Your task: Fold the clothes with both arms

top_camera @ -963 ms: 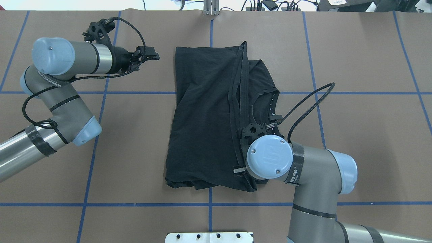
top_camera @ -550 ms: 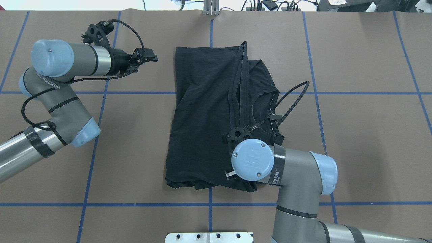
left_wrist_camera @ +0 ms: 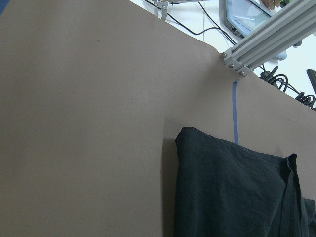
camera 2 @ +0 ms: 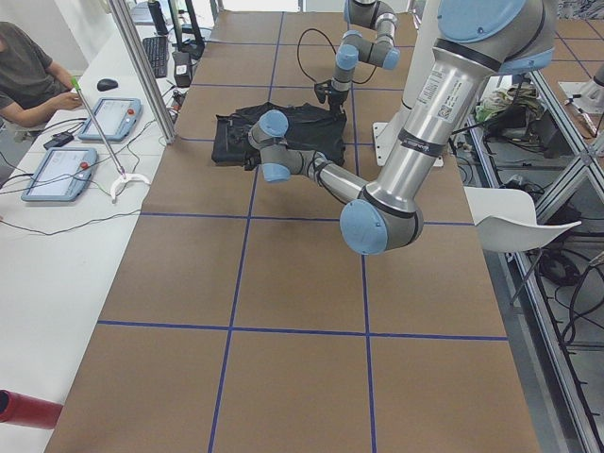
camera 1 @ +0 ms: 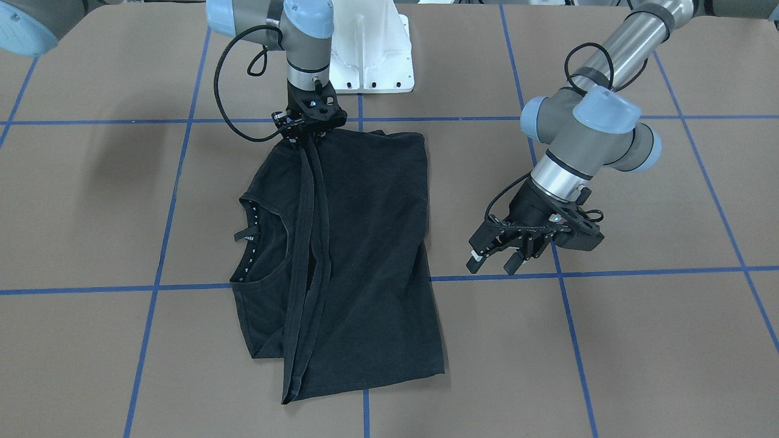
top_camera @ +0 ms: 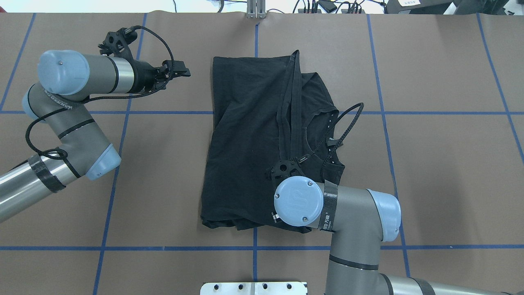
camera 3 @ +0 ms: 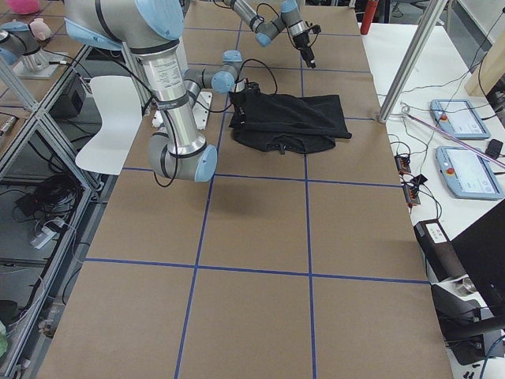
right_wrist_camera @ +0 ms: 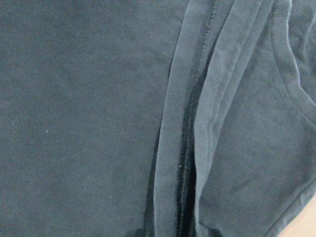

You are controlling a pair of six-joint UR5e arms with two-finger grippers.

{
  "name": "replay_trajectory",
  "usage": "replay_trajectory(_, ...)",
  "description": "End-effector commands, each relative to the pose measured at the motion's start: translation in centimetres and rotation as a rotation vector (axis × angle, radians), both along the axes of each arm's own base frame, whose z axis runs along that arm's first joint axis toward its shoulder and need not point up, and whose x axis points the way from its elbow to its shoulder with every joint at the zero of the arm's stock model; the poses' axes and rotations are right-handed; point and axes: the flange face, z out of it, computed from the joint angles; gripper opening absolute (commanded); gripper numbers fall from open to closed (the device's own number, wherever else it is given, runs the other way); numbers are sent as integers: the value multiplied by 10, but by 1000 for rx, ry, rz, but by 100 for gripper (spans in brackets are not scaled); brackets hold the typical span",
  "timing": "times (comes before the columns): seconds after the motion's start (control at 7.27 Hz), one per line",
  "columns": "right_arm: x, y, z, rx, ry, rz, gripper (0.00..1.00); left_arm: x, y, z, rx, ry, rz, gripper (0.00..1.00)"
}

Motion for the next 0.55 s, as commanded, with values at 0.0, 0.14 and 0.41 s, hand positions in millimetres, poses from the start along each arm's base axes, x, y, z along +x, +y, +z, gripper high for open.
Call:
replay_trajectory(0.0,1,-2,2,-1,13,4,0,-1,0,-1,1,1,0,100)
replay_trajectory(0.14,2,-2,1,0,12,5,0,-1,0,1,-1,-1,0,100)
replay_trajectory(0.41,23,-14,-8,1,-18,28,0,-1,2,5,-4,-4,0,100)
